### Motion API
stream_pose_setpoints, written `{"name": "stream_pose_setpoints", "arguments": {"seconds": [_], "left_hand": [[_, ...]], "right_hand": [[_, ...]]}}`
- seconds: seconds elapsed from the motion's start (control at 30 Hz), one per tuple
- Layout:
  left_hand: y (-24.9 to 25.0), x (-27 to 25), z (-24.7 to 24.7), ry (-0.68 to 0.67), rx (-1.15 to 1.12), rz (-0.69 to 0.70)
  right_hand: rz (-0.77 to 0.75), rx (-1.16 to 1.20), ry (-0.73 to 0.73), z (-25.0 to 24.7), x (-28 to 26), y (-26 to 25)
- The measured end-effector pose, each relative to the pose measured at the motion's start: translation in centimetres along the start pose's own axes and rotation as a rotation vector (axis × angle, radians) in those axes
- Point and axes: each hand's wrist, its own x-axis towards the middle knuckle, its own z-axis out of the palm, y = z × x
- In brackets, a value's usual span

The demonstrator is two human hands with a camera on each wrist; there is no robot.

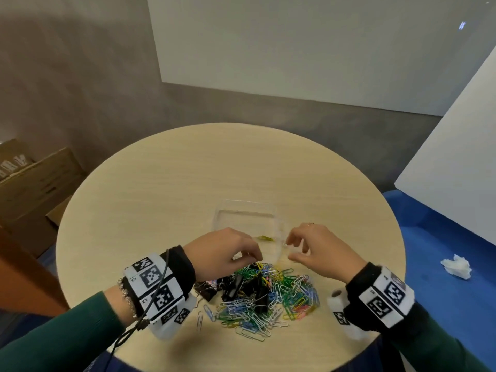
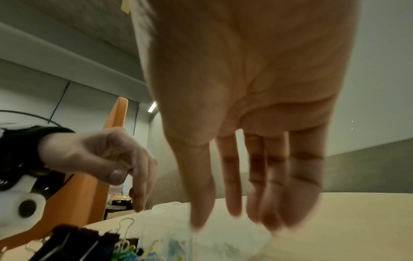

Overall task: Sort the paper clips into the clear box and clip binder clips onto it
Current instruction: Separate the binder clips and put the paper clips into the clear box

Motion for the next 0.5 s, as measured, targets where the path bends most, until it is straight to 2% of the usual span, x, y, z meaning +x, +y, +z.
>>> {"name": "stream_pose_setpoints", "arguments": {"seconds": [0.1, 0.17, 0.3, 0.5], "left_hand": [[1.4, 1.7, 0.2, -0.041, 0.066, 0.023], [2.6, 3.1, 0.6, -0.091, 0.122, 0.035], [4.2, 5.8, 2.2, -0.266, 0.287, -0.01], [6.1, 7.3, 2.9, -0.352, 0.514, -0.146]], "right_hand": [[0.121, -0.06, -0.241, 1.0, -1.2, 0.7], [0.162, -0.049, -0.305, 2.0, -1.4, 0.9], [0.125, 0.073, -0.304, 3.2, -1.3, 1.0], [0.089, 0.095, -0.262, 2.1, -1.2, 1.4]]}}
